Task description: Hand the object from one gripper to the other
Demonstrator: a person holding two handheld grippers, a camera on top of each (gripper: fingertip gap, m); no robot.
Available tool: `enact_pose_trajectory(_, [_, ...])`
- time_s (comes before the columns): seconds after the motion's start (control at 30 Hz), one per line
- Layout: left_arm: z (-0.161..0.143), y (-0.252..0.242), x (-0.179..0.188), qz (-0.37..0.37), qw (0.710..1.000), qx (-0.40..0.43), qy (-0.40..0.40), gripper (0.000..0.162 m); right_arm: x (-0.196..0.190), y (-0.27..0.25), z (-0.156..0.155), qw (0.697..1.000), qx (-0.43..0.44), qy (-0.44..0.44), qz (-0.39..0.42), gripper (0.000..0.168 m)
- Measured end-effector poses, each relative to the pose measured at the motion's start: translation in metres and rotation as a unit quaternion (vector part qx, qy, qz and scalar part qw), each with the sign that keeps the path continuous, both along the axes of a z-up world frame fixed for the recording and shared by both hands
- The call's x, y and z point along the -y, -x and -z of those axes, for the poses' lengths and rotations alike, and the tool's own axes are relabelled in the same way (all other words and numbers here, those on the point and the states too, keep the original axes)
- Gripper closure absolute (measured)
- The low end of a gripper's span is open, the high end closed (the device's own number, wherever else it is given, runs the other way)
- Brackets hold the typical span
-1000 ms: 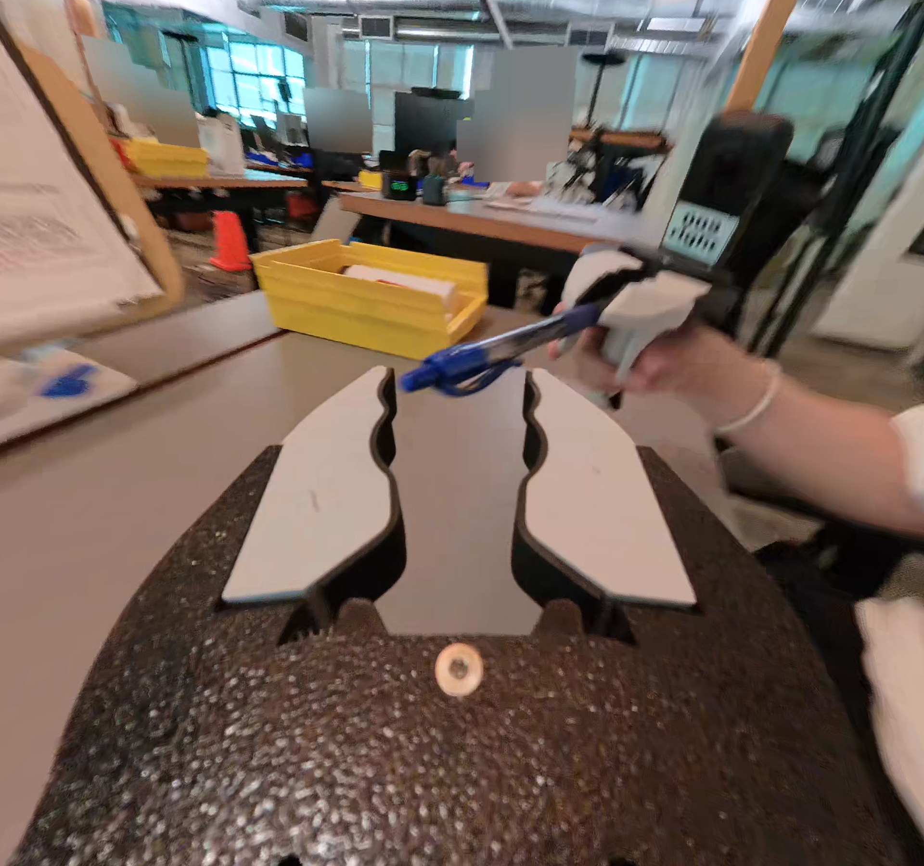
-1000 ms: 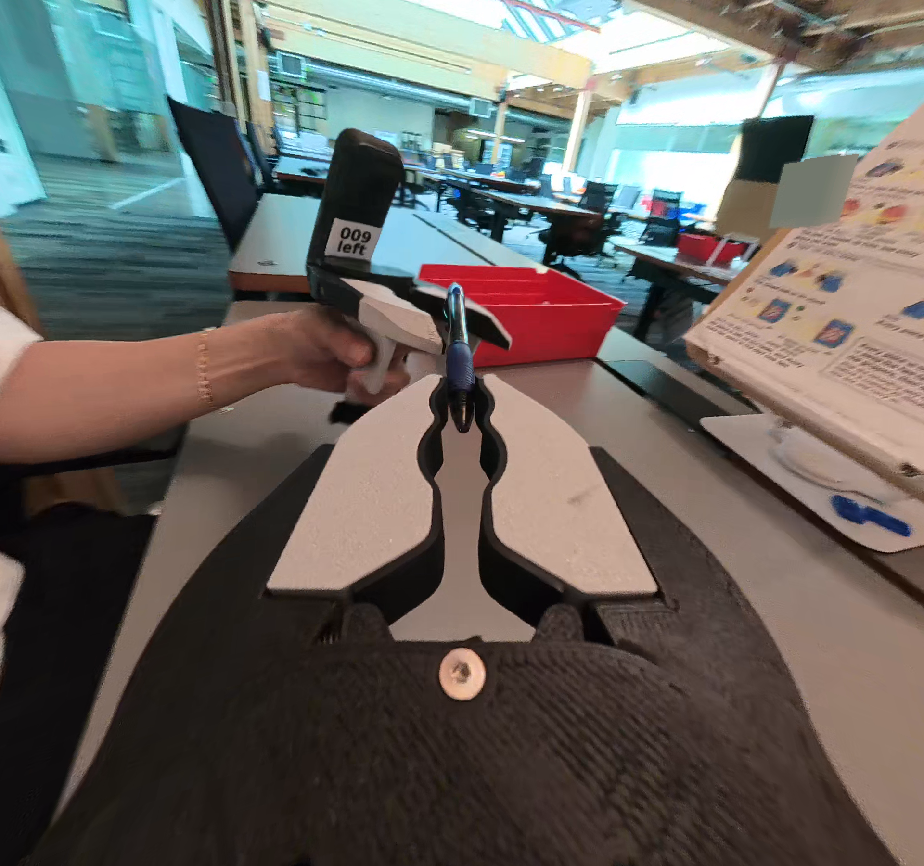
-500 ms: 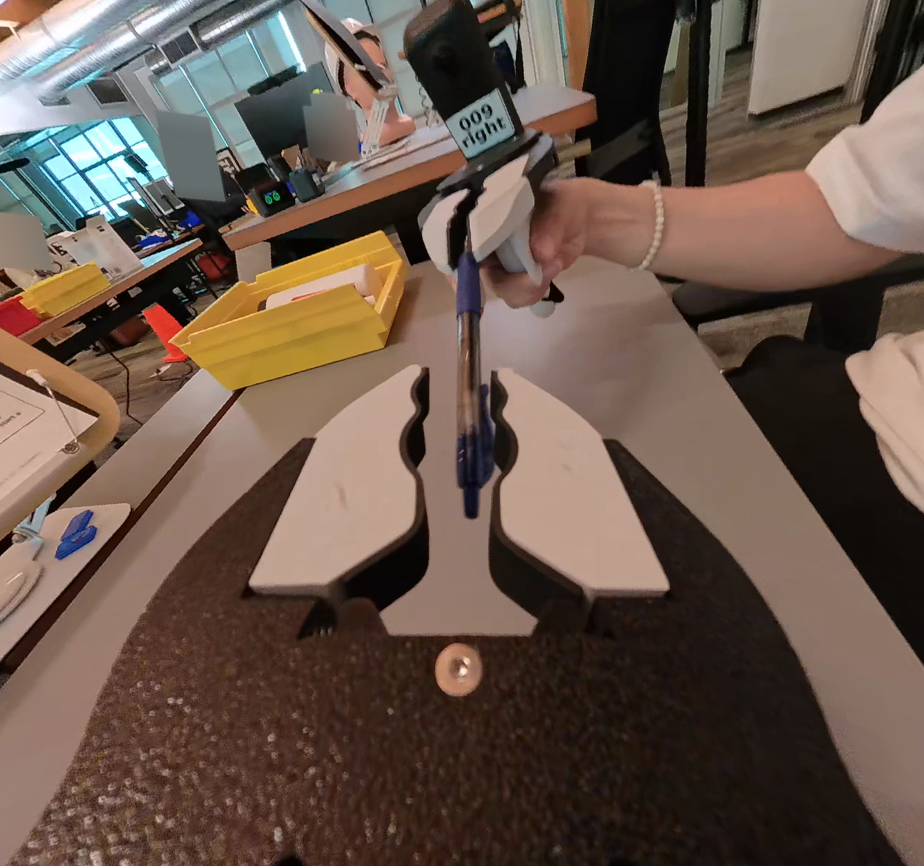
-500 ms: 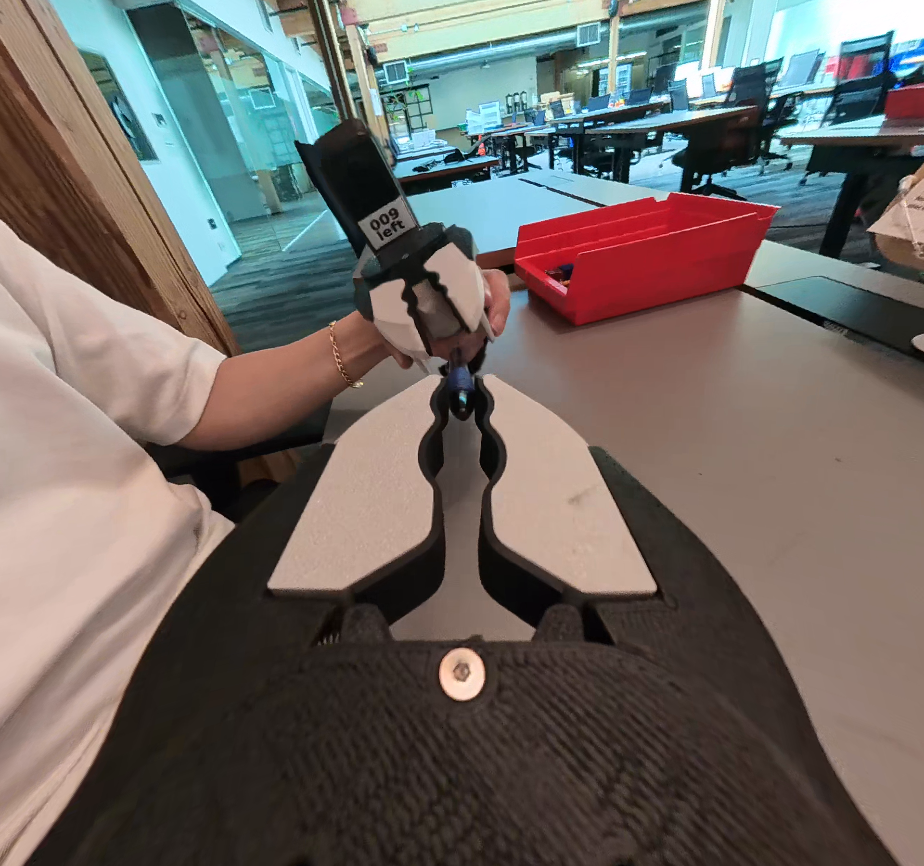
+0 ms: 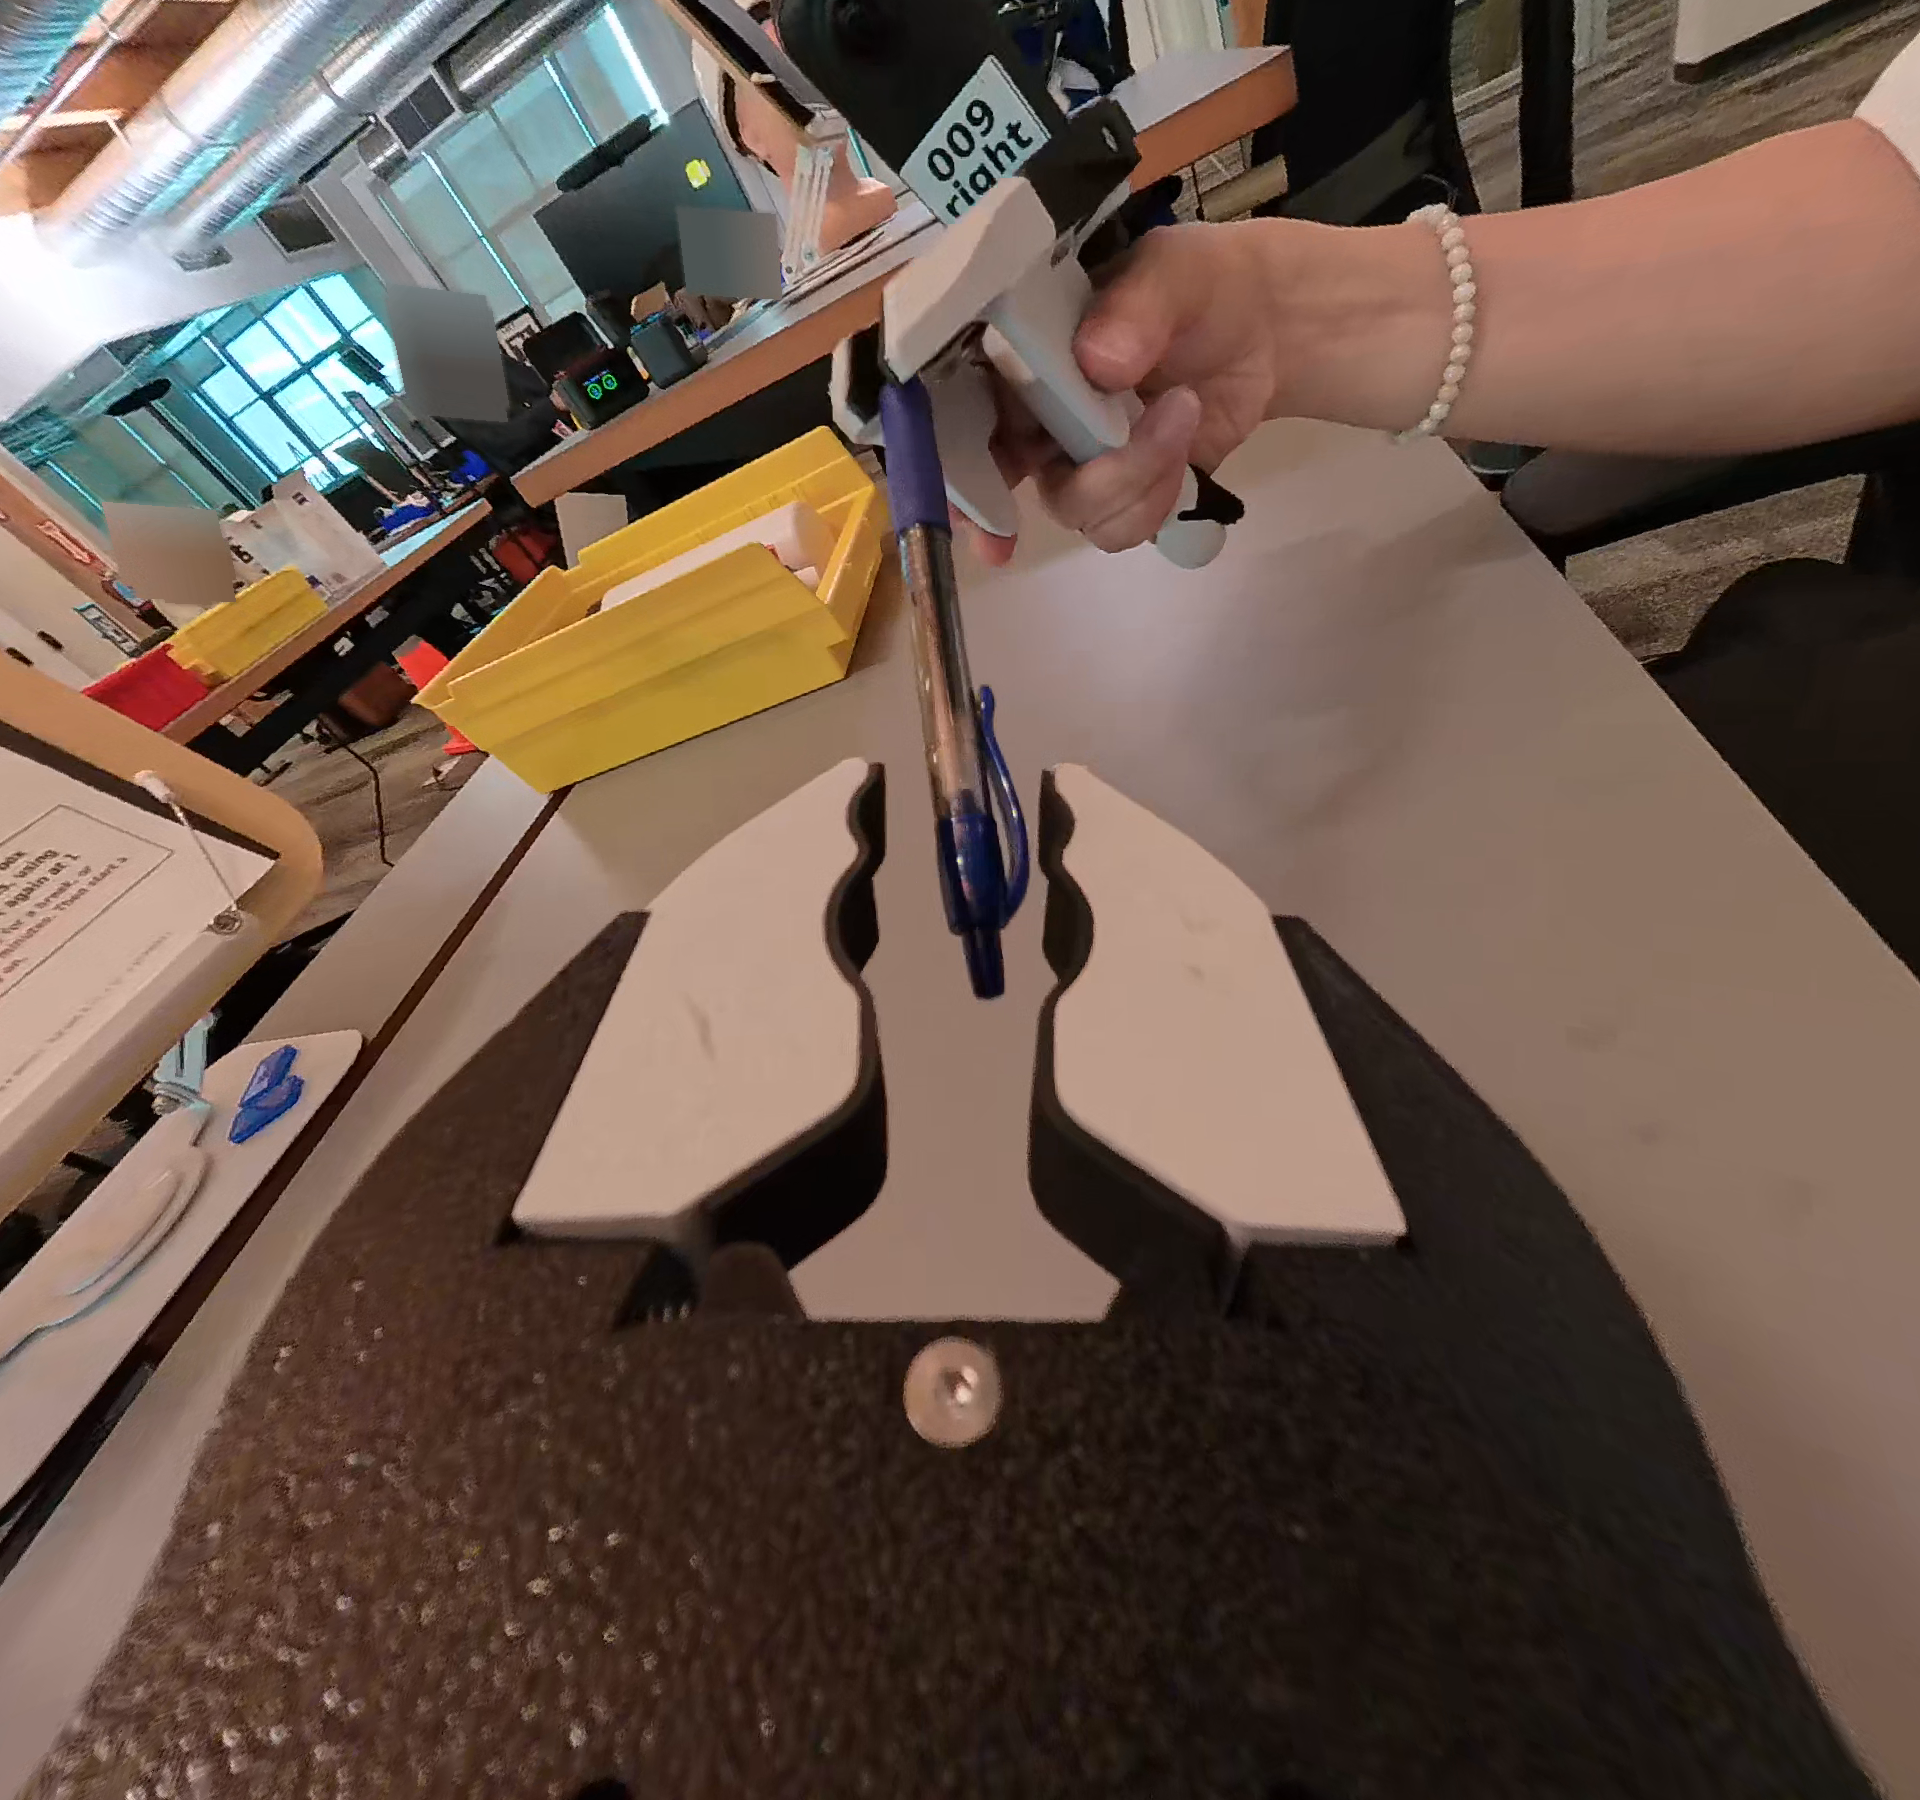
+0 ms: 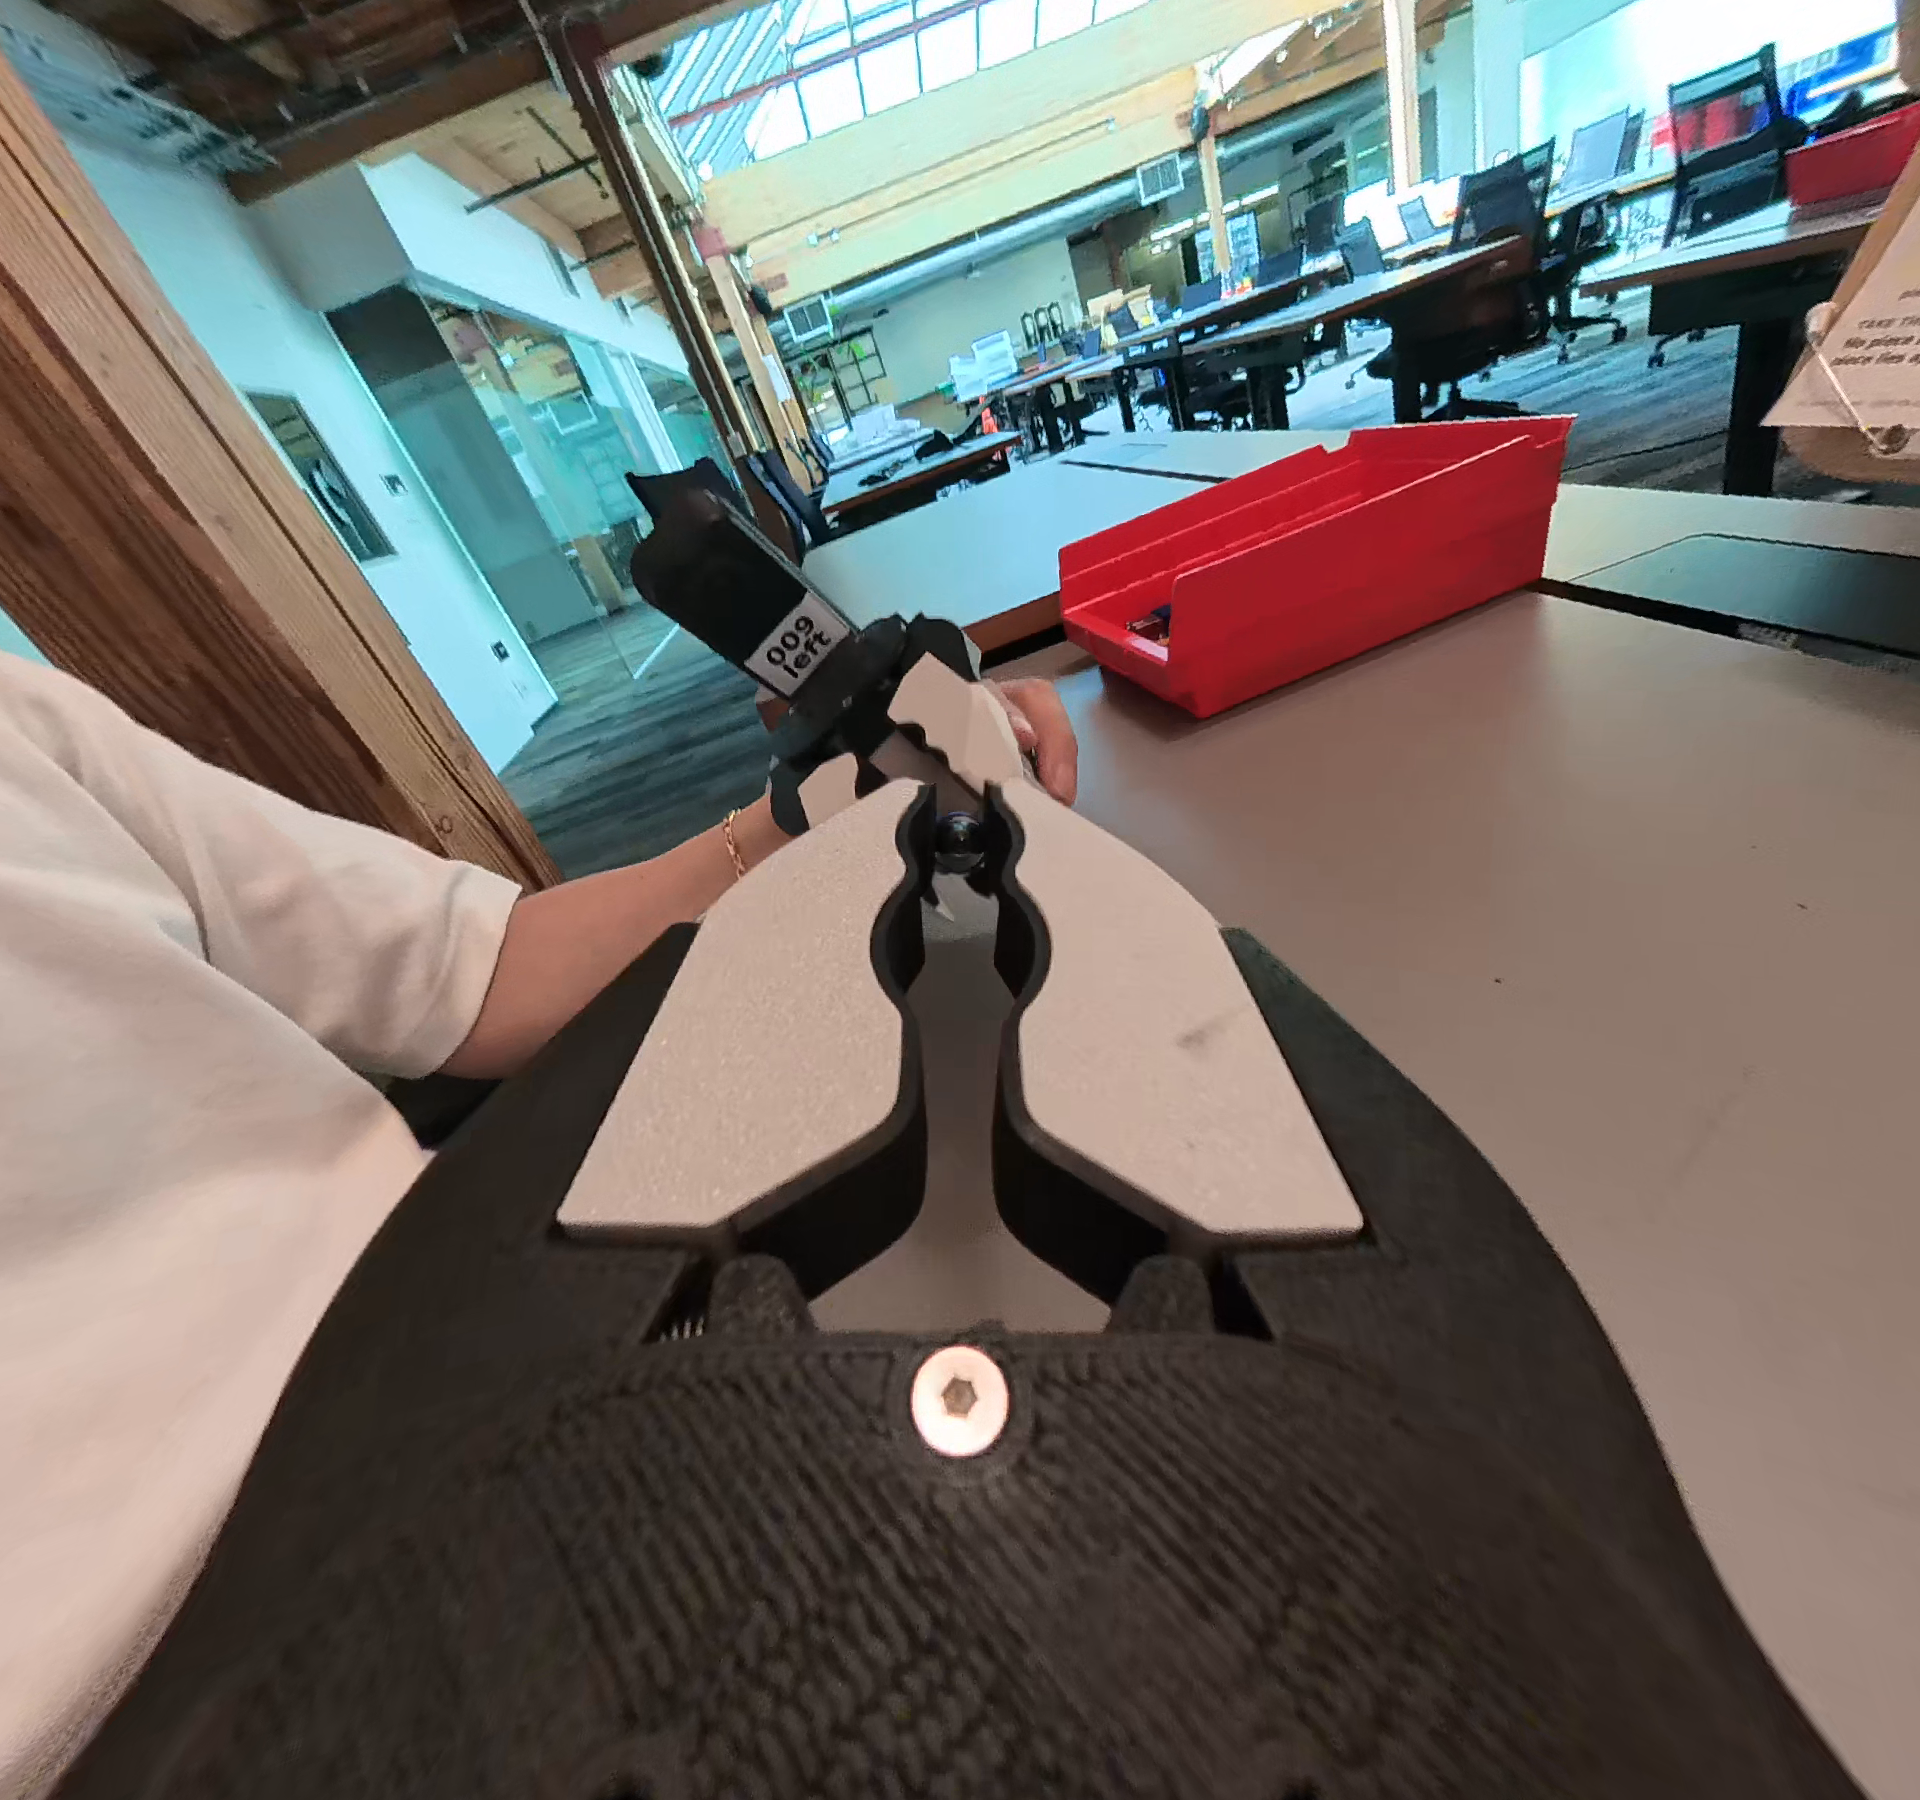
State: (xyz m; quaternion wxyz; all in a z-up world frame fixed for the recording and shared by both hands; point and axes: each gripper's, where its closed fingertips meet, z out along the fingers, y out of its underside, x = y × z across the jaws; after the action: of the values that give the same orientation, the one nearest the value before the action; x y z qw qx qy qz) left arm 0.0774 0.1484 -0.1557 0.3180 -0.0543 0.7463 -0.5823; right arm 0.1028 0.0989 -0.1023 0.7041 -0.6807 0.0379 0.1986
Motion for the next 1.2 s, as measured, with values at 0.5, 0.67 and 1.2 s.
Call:
enact_pose_trajectory(0.5, [-0.035, -0.015, 0.001, -0.018, 0.982, -0.078, 0.174, 0.147, 0.005, -0.021, -0.002, 0.995, 0.057, -0.033, 0.078, 0.120])
enact_pose_trajectory(0.67, [-0.051, -0.012, 0.013, 0.053, 0.938, -0.140, 0.313, 0.147, -0.011, -0.005, -0.022, 0.990, 0.027, -0.111, 0.078, 0.131])
enact_pose_trajectory(1.2, [-0.029, -0.023, 0.022, -0.026, 0.972, -0.106, 0.207, 0.120, -0.028, -0.009, 0.003, 0.975, 0.151, 0.023, 0.159, 0.159])
